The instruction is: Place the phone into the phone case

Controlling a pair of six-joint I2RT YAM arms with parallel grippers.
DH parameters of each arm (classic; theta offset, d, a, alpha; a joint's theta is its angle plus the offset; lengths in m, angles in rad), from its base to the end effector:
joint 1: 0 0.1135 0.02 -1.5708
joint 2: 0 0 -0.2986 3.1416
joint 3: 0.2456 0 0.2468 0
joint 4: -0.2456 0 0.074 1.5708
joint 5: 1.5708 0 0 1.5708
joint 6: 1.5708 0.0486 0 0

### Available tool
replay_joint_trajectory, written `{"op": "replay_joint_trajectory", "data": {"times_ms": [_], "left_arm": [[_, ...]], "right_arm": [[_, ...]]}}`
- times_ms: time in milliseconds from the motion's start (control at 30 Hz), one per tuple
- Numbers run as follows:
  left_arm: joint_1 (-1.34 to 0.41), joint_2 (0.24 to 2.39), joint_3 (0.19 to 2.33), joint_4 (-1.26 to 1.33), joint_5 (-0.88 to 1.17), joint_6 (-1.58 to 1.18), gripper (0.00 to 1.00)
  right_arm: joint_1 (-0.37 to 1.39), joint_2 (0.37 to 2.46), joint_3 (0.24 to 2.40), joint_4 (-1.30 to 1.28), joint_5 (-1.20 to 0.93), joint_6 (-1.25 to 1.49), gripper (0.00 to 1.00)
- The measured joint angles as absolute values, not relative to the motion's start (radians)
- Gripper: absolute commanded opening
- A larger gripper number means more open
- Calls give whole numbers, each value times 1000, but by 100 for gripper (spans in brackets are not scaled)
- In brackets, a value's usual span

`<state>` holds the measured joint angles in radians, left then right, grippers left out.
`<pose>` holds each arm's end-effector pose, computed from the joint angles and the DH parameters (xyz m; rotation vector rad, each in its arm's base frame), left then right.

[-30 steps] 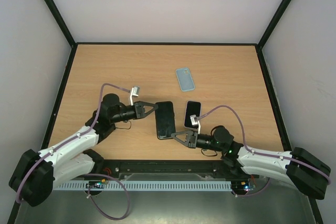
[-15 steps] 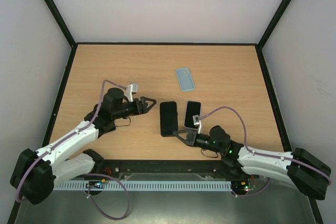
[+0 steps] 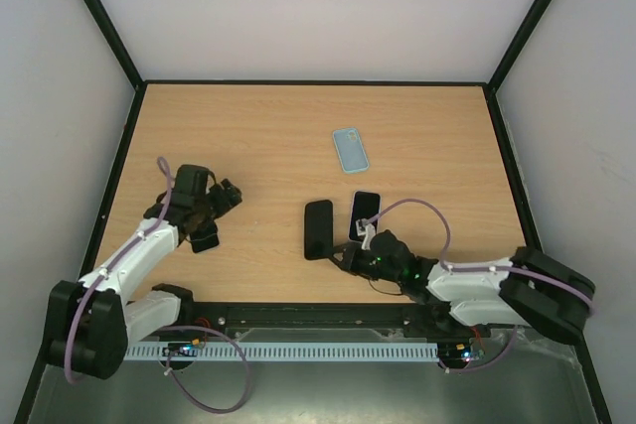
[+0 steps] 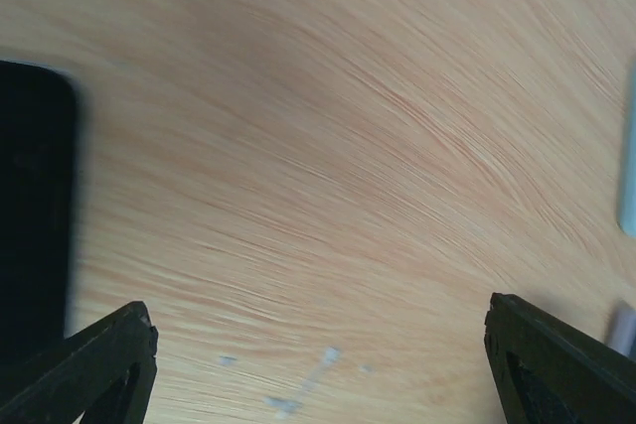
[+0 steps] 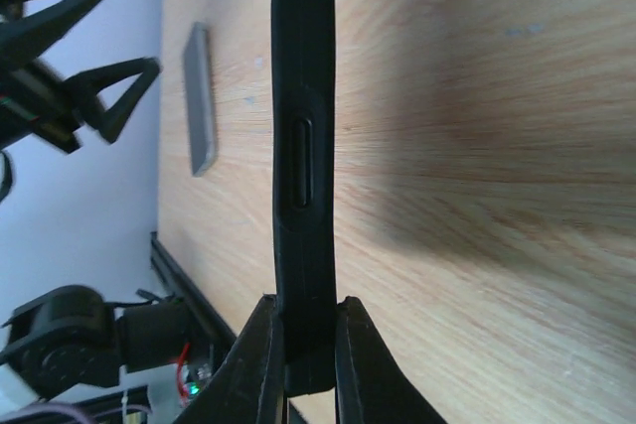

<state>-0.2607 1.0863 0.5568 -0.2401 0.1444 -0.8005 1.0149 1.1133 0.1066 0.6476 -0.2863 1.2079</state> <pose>0.1968 -0.0597 0.2236 -0.5775 2.3674 -0.6739 0.0832 0.1599 0.1688 -0.0071 2.3559 1.6055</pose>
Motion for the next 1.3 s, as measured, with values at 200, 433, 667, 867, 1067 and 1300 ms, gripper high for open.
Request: {"op": "replay_joint_trajectory", "data": {"times_ms": [200, 433, 667, 867, 1067, 1300], "left_arm": [[-152, 1044, 542, -339, -6, -861, 99], [-38, 1056, 542, -390, -134, -883, 100], [-12, 1124, 492, -357, -148, -887, 99], [-12, 1169, 457, -295, -131, -899, 98], [-28, 1180, 456, -255, -120, -914, 98], [-132, 1176, 445, -210, -91, -977, 97]], "right_arm": [[1015, 1331, 170, 705, -323, 1256, 3], [1014, 1478, 206, 824, -358, 1285, 22], [1014, 1467, 237, 722, -324, 1249, 53], [1014, 1341, 344, 430, -205, 1148, 65], [970, 1287, 500, 176, -49, 1015, 63], [819, 1362, 680, 39, 97, 822, 52]]}}
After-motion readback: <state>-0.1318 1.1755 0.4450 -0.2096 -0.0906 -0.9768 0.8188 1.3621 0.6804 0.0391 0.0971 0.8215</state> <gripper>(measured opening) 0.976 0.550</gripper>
